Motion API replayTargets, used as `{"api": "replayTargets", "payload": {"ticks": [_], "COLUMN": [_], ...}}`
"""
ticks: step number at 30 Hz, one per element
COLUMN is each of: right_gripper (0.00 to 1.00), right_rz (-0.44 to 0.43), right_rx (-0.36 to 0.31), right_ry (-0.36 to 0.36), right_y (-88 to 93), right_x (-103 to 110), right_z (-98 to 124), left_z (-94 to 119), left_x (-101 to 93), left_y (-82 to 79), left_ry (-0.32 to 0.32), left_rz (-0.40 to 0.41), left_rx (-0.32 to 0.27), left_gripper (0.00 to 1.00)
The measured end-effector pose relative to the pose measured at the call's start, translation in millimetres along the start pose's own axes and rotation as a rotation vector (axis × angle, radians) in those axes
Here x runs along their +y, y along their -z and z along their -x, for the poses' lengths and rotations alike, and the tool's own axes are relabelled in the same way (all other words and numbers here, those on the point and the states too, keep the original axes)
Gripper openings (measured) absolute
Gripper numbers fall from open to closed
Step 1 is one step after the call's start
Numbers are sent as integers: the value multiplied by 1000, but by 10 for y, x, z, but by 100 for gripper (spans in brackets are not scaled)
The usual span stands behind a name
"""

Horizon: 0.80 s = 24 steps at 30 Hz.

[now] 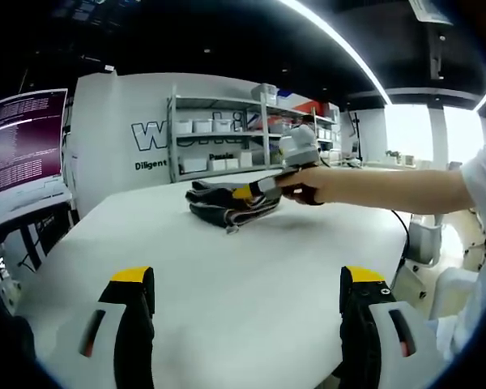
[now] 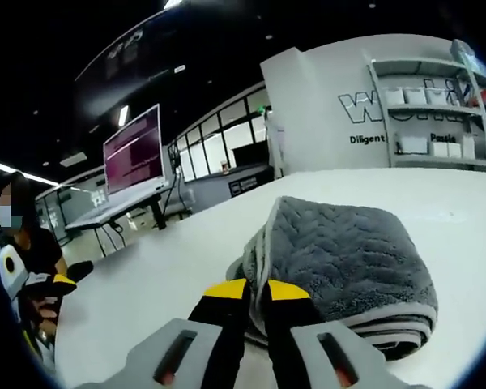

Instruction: Open the folded towel by lifting each exposed corner and separating the folded layers until the towel lies flat within the target outline without major curled edges

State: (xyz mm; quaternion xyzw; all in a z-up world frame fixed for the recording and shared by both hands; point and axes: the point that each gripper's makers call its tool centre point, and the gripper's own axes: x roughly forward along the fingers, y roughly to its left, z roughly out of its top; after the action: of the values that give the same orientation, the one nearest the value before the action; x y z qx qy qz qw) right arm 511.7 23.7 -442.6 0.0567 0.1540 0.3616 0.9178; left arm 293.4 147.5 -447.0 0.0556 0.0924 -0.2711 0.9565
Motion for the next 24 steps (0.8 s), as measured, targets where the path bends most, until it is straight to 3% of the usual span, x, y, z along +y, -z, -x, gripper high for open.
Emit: {"api": "replayTargets", "payload": {"ticks": [24], "right_gripper": [3], "right_rz": [-22], "right_rx": [-131], "right_ry": [50], "right_y": [-376], "right_x": [-230], "right_z": [217], "left_z": [22], "left_x": [-14], "left_y": [9], "left_ry": [1], "left_rz": [0], "left_rx": [-4], "left_gripper": [94]}}
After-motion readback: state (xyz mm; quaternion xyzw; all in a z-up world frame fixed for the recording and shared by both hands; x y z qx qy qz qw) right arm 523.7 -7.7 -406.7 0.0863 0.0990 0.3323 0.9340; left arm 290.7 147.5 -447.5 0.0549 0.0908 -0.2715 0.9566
